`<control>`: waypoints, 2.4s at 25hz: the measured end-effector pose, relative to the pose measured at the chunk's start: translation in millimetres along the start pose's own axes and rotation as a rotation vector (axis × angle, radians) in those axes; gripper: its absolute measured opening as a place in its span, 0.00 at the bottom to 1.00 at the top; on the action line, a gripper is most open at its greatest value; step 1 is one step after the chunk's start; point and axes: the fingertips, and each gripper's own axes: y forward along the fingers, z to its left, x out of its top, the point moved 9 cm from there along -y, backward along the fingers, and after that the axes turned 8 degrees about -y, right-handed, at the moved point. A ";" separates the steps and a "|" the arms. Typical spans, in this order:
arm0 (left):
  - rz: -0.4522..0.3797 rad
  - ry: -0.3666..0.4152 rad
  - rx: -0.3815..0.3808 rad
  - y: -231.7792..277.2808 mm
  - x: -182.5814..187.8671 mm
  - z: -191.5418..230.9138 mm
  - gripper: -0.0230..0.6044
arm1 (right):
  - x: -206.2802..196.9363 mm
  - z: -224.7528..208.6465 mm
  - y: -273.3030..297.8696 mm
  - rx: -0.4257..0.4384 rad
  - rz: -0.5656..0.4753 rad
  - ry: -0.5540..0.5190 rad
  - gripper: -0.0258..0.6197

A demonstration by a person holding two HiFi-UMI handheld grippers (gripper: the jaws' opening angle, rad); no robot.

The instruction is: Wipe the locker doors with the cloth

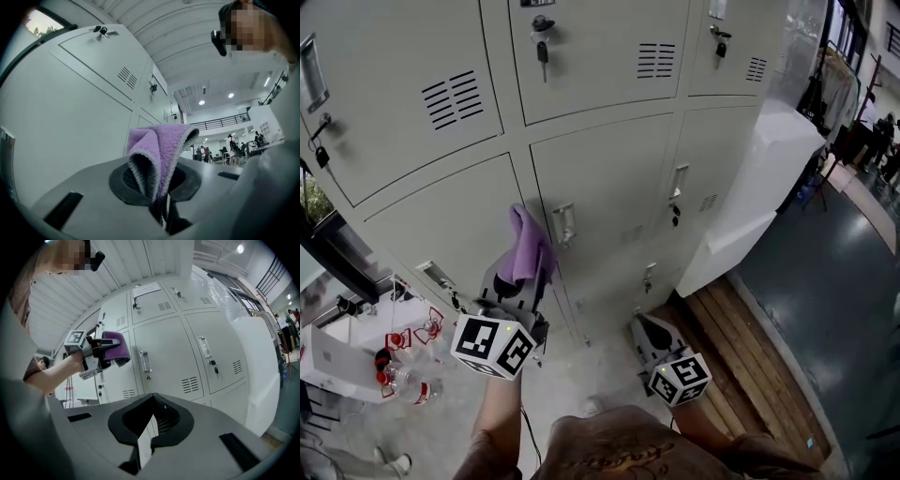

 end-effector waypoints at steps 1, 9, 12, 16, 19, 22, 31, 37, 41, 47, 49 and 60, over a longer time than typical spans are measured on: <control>-0.012 0.001 0.001 3.6 5.2 1.8 0.10 | 0.3 0.1 0.3 0.000 0.000 -0.002 0.04; -0.054 0.028 0.019 28.4 33.9 10.0 0.10 | 3.1 -2.7 1.7 -0.012 -0.007 -0.014 0.04; -0.055 0.031 0.016 34.0 40.0 11.1 0.10 | 3.9 -4.6 1.5 -0.020 -0.009 -0.016 0.04; -0.054 0.043 0.012 37.8 47.5 10.3 0.10 | 3.6 -7.3 0.4 -0.032 -0.011 -0.016 0.04; -0.061 0.083 0.005 39.7 58.6 5.4 0.10 | 3.5 -9.4 -0.7 -0.038 -0.013 -0.014 0.04; -0.068 0.132 -0.005 43.6 72.4 0.6 0.10 | 2.4 -9.5 -0.1 -0.041 -0.012 -0.012 0.04; -0.090 0.455 -0.017 54.4 116.7 -29.2 0.10 | 1.1 -5.3 3.2 -0.028 -0.016 -0.003 0.04; -0.046 0.596 -0.021 73.0 122.3 -33.3 0.10 | 0.3 -4.4 1.9 -0.036 -0.019 0.002 0.04; 0.012 0.631 -0.032 90.0 117.3 -30.7 0.10 | 0.0 -5.8 -1.7 -0.048 -0.020 0.003 0.04; 0.069 0.652 -0.040 106.9 111.3 -27.4 0.10 | -1.5 -10.9 -6.8 -0.069 -0.016 0.007 0.04; 0.081 0.653 -0.037 108.8 108.6 -26.5 0.10 | -1.4 -11.3 -7.5 -0.070 -0.017 0.006 0.04; 0.180 0.643 -0.035 111.7 71.7 -20.4 0.10 | -4.3 -13.8 -6.1 -0.068 -0.007 0.011 0.04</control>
